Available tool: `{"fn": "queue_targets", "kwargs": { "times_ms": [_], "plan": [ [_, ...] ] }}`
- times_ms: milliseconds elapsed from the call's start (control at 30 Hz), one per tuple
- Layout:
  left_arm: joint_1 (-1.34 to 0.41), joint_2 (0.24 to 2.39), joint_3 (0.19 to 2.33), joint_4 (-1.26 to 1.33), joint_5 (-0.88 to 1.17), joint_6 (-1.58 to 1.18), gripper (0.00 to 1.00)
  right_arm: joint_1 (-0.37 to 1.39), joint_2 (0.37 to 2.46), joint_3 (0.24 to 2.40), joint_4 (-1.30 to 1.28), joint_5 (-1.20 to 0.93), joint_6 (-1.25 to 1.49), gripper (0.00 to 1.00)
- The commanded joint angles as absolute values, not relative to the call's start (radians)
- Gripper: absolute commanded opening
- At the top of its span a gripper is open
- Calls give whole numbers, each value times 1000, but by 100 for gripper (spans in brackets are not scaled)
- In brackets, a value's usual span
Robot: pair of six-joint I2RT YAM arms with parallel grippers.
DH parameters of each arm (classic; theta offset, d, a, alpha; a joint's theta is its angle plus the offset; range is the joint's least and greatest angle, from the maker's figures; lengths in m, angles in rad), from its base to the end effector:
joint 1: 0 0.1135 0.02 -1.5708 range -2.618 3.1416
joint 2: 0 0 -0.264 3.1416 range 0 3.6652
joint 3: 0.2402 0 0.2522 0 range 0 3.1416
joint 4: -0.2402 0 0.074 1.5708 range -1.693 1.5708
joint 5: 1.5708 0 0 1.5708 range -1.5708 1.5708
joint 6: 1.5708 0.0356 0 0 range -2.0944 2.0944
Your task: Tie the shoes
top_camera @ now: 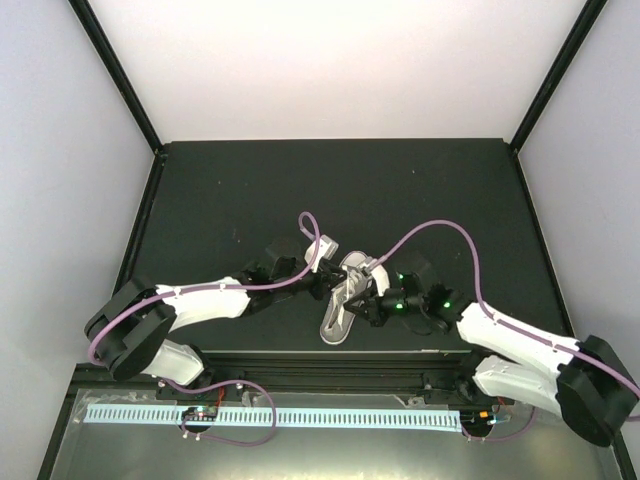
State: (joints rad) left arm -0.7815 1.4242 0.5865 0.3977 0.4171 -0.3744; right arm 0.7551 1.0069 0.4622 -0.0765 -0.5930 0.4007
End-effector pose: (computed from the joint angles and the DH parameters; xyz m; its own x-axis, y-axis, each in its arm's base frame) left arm 0.1931 -0.2119 0.1874 -0.6121 0.1363 -0.7790 0.7309 0.4735 -0.4915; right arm 0.1347 0.1541 0.2008 -0.7410 -0.2532 -0.6219 -0.6627 0.4249 0.6167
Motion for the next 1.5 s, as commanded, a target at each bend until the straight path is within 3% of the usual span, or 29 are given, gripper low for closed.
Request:
{"fn": "queue_targets", "kwargs": {
  "times_ms": [0, 167, 400, 567, 667, 967, 1467],
  "plan": [
    [-783, 1431, 599, 427, 432, -372, 2, 787, 1085, 446, 107, -543, 451, 2],
    [-783, 1429, 593, 426, 429, -376, 1, 786, 1151, 488, 56, -430, 429, 5],
    [-782, 1426, 591, 429, 430, -374, 1, 780, 925, 461, -126, -285, 419, 62],
    [-782, 1427, 599, 417, 437, -367, 2, 735, 785, 421, -158, -277, 402, 76],
    [-782, 1426, 597, 410, 439, -362, 2, 687, 800, 395, -92, -330, 387, 75],
    [-782, 1414, 592, 409, 432, -363, 1, 615, 1021, 396, 81, -404, 377, 49],
    [-782, 1416, 599, 402, 431, -356, 2, 604, 1107, 393, 177, -522, 352, 49]
  ]
}}
